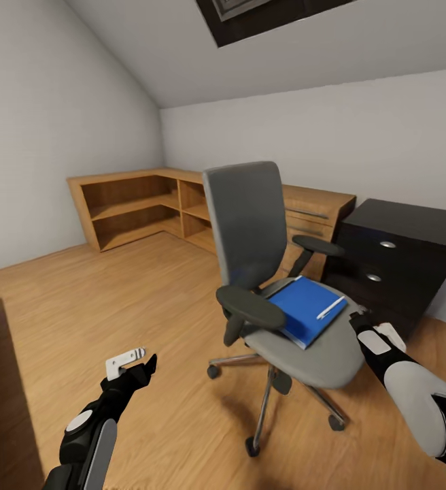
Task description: In the bedroom, organize the workspace by keeping the computer under the desk, ensuring the monitor is on the desk, placing the keyboard on the desk next to the monitor, placing the mouse on the desk next to the keyboard, moving the folder from the swivel chair onto the desk next to the mouse, stacking the notebook on top of the folder with the pen on top of the notebook, and positioning the swivel chair next to the desk.
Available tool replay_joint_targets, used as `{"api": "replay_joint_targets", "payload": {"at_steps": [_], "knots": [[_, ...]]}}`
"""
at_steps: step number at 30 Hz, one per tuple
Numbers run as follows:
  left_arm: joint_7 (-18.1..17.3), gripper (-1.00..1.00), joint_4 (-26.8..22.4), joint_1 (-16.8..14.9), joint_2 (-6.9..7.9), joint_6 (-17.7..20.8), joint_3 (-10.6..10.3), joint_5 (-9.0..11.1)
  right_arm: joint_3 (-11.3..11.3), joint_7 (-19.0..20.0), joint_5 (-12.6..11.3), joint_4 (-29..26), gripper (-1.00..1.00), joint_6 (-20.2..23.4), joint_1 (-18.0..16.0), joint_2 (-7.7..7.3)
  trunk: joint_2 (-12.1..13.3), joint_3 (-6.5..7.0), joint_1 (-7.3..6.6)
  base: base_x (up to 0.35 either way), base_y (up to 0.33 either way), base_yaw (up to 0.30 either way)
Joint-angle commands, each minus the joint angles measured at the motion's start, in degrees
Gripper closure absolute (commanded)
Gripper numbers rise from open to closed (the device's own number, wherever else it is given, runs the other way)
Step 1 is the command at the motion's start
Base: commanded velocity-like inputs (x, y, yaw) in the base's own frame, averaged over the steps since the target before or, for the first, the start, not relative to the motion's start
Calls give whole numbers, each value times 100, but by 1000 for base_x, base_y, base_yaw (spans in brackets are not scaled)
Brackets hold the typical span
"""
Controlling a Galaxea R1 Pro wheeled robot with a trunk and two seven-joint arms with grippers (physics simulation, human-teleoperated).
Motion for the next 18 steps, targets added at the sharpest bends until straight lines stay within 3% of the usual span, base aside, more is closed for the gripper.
{"api": "replay_joint_targets", "payload": {"at_steps": [1, 13, 18], "knots": [[33, -100, -3, -6, -4, 30, -13, 60, 23, 7, -107, -2, -100, -15, 1, 1, -2, -7, -1, 0, 0, 259], [41, -100, 18, -5, -10, 30, -194, 52, 23, 12, -107, -5, -100, -12, 1, 1, -2, -32, -1, 0, 0, 258], [42, -100, 42, -6, -11, 30, -266, 51, 23, 13, -107, -10, -100, -7, -1, -4, -2, -35, -1, 0, 0, 78]]}}
